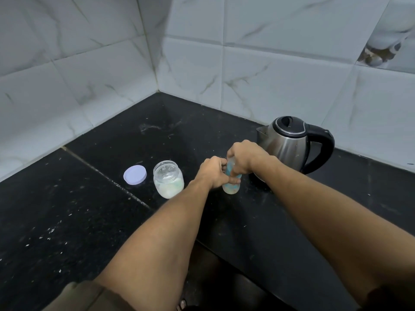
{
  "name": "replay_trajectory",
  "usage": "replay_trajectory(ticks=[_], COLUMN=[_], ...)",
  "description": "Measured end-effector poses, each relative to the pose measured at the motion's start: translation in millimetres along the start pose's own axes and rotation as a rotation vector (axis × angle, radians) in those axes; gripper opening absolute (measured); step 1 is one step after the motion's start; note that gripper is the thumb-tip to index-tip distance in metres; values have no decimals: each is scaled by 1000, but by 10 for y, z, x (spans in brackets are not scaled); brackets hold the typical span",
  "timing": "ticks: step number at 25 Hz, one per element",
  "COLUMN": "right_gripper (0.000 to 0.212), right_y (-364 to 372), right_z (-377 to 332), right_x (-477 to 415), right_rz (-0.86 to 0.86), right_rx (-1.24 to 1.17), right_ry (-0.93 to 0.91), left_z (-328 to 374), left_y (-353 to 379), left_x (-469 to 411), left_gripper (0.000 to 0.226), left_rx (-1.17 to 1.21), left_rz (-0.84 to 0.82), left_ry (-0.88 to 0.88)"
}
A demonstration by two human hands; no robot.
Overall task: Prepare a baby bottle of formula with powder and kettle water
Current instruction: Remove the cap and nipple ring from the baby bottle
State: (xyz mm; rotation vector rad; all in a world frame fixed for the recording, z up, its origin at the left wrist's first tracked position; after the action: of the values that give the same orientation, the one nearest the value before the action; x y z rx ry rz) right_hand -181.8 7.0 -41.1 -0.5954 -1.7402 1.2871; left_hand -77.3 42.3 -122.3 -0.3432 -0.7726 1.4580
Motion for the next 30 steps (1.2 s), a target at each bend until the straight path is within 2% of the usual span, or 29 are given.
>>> replay_trajectory(ticks=[6, 9, 12, 18, 23, 30], right_gripper=[44, 41, 45, 48, 38, 37], right_y=[10, -118, -311, -248, -200, -119], right_z=[28, -30, -77, 72, 276, 479], right_x=[-20, 5, 65, 237, 414, 612], right_rz=[-24, 1, 30, 28, 71, 183], right_rx=[53, 100, 42, -27, -131, -283], right_ry=[-22, -117, -160, -59, 22, 79], left_z=[2, -22, -16, 49, 92, 113], left_y=[10, -14, -30, -30, 30, 65], left_x=[-35, -37, -25, 41, 67, 82], left_gripper=[42, 45, 52, 49, 68, 52], left_rx=[-43, -48, -94, -87, -67, -119], left_rz=[-12, -20, -32, -48, -107, -110], left_ry=[23, 30, 17, 19, 13, 42])
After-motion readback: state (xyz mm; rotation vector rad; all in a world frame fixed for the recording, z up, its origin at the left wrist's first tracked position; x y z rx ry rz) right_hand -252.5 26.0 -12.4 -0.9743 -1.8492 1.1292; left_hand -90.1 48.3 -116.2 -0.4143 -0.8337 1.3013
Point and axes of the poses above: each hand's wrist, its own x-axis away from the middle knuckle, its own y-axis out of the palm, z = x × y, the point moved 6 cm from there along -x, towards the middle knuckle, and after that the axes turned 5 degrees about -z, right-handed, at the moved point
